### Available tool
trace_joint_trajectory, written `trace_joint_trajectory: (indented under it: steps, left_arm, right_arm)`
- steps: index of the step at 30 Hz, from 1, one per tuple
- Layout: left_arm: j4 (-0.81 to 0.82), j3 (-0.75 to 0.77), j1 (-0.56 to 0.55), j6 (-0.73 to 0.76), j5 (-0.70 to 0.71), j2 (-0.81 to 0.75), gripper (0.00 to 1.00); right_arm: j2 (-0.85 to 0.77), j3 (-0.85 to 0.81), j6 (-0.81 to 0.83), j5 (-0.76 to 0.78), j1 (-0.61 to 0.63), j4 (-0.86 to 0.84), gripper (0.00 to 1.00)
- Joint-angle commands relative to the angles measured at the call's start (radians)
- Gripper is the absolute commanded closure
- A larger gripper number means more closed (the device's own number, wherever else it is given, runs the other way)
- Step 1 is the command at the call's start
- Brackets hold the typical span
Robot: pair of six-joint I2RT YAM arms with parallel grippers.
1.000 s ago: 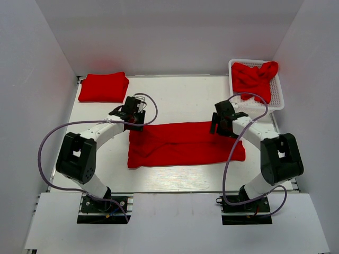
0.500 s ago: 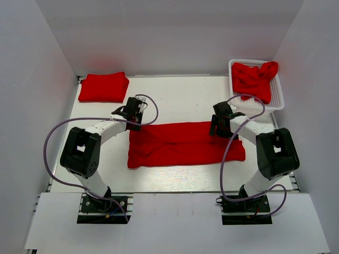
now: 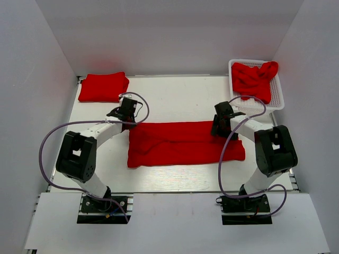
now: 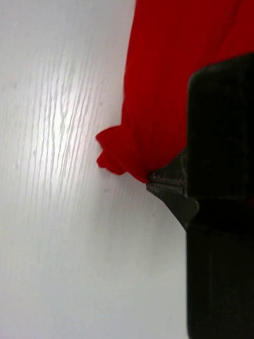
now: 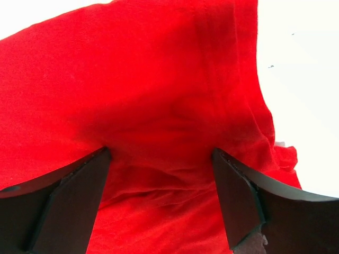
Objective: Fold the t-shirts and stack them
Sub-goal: Fold the other side of the tshirt into a rectangle
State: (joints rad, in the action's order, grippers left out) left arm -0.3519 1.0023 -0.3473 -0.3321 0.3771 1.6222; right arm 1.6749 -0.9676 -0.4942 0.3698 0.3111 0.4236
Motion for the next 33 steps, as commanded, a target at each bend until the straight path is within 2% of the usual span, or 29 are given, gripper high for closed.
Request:
trace_joint_trajectory:
  steps: [1,5,10,11,14,15,17,18,19,21,22,23,24,26,29,30,33]
  left_arm:
    - [-0.079,0.015,0.053,-0.218,0.117,-0.033,1.0]
    - [-0.02,-0.034,0.102,-0.263,0.001,-0.024,1.0]
    - [0.108,-0.071,0.149,-0.231,-0.18,-0.021,1.0]
    - [0.108,-0.061,0.149,-0.222,-0.225,-0.009,1.0]
    - [0.047,0.03,0.171,-0.231,-0.225,0.031,1.0]
    - [-0.025,0.056,0.171,-0.231,-0.21,0.042,0.93]
    - [-0.073,0.106,0.171,-0.231,-0.196,0.054,0.86]
    - [-0.088,0.107,0.171,-0.231,-0.187,0.045,0.79]
    - [-0.088,0.116,0.171,-0.231,-0.187,0.035,0.59]
    - [-0.123,0.142,0.18,-0.222,-0.187,0.004,0.31]
    - [-0.14,0.154,0.18,-0.222,-0.17,-0.007,0.14]
    - [-0.163,0.182,0.18,-0.222,-0.159,-0.025,0.05]
    - [-0.203,0.197,0.18,-0.222,-0.159,-0.025,0.0]
    - [-0.24,0.235,0.18,-0.222,-0.135,-0.041,0.0]
    - [-0.208,0.245,0.16,-0.145,-0.151,-0.082,0.0]
    - [-0.181,0.245,0.151,-0.045,-0.199,-0.082,0.0]
    - [-0.056,0.202,0.14,0.14,-0.589,-0.093,0.0]
  right_arm:
    - [0.029,0.015,-0.023,0.012,-0.03,-0.008,0.18]
    - [0.036,0.03,-0.017,-0.02,-0.053,-0.02,0.21]
    - [0.046,0.032,0.005,-0.049,-0.075,-0.039,0.21]
    - [0.045,0.026,0.005,-0.051,-0.078,-0.039,0.21]
    - [0.03,0.0,0.019,-0.063,-0.083,-0.037,0.21]
    - [0.022,-0.003,0.038,-0.074,-0.083,-0.039,0.2]
    - [-0.003,-0.028,0.048,-0.089,-0.081,-0.034,0.18]
    - [-0.015,-0.032,0.065,-0.095,-0.083,-0.036,0.15]
    - [-0.029,-0.057,0.091,-0.106,-0.083,-0.032,0.14]
    - [-0.038,-0.077,0.114,-0.111,-0.082,0.0,0.11]
    - [-0.04,-0.097,0.124,-0.108,-0.081,0.01,0.1]
    - [-0.044,-0.108,0.126,-0.106,-0.079,0.026,0.1]
    - [-0.066,-0.111,0.131,-0.111,-0.079,0.026,0.1]
    - [-0.081,-0.112,0.137,-0.112,-0.078,0.027,0.1]
    - [-0.136,-0.099,0.152,-0.126,-0.075,0.017,0.1]
    - [-0.158,-0.094,0.155,-0.13,-0.076,0.014,0.1]
    - [-0.21,-0.066,0.164,-0.16,-0.075,0.01,0.1]
